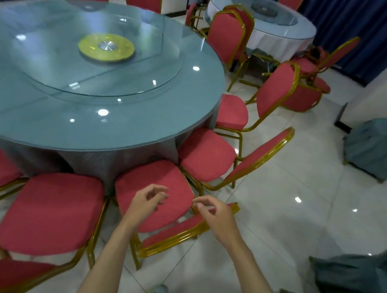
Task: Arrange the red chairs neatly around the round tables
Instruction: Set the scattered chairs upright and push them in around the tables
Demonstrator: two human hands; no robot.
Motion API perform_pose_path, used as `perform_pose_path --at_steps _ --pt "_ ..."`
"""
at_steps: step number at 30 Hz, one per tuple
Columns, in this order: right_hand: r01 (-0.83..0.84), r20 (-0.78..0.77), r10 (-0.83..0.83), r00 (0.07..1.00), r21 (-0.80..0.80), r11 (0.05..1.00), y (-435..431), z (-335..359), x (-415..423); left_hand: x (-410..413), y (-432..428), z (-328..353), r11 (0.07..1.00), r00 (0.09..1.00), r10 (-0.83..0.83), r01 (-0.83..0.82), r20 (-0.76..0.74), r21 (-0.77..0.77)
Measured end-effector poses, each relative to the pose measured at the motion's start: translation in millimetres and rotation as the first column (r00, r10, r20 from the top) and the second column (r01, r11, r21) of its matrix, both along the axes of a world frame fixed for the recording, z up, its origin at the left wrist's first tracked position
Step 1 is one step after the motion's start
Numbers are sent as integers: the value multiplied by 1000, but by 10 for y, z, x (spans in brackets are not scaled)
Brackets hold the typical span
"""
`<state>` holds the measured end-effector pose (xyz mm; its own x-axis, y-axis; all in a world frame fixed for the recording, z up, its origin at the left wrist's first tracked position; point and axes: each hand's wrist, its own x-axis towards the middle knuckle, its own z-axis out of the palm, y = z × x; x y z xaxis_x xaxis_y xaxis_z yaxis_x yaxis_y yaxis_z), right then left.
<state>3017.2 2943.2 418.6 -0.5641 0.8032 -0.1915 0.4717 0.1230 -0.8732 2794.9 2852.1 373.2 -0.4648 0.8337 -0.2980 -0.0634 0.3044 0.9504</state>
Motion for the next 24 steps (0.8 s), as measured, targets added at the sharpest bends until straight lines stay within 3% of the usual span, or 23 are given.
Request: perform_pose_path --at_steps 3,12,15,20,22,24 --pt "-23 43 21 999 37 999 214 -178 63 -55 106 11 1000 1000 -20 19 -19 -22" --pt "-275 202 291 935 -103 956 917 -613 410 423 326 -24 983 988 130 -140 -89 -115" --pt "-425 223 431 875 -74 902 1096 -706 495 741 318 -33 969 964 197 -219 -179 -115" --pt "-600 114 598 793 -23 800 1188 -791 665 1359 -9 -108 910 914 309 -365 -263 -198" --pt "-679 122 671 732 40 733 1206 -827 754 1616 -194 -148 900 902 284 -368 -325 -233" --pt "-760 171 741 649 133 636 1263 -840 830 1768 -331 -210 904 896 156 -299 -417 -304"
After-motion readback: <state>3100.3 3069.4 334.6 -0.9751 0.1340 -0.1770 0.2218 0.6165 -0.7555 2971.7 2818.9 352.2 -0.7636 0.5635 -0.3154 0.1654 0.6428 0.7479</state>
